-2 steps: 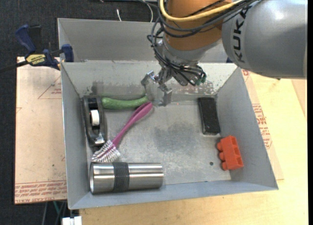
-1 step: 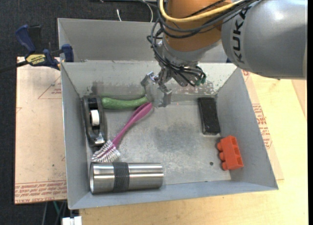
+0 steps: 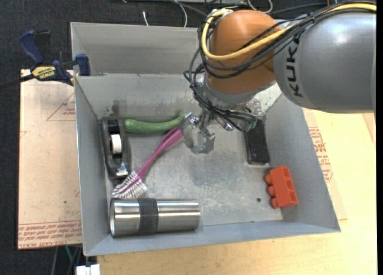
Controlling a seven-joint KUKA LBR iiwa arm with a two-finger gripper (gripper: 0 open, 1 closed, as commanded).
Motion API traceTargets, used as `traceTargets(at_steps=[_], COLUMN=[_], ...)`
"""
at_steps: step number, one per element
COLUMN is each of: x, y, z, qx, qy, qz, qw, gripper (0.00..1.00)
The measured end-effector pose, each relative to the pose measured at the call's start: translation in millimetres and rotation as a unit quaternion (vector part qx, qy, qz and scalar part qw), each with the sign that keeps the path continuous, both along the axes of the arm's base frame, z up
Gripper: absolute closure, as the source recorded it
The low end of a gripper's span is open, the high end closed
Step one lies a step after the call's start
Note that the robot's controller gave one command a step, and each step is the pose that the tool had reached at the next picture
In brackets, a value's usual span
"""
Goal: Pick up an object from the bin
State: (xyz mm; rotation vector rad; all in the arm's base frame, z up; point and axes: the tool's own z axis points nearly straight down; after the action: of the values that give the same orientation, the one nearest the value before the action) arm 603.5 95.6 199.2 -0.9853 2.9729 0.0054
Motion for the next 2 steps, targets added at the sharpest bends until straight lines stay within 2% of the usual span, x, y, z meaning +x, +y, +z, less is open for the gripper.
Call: traceTargets(at_steps=[1, 2], x=[-31.5, 9.6], y=[9.9, 30.5], z=[-2.8, -55.8], qx=[0.002, 0.003], qy=[-0.0047, -0.0034], qz=[0.005, -0.094], qw=[1.0, 0.9956], gripper=[1.0, 1.0])
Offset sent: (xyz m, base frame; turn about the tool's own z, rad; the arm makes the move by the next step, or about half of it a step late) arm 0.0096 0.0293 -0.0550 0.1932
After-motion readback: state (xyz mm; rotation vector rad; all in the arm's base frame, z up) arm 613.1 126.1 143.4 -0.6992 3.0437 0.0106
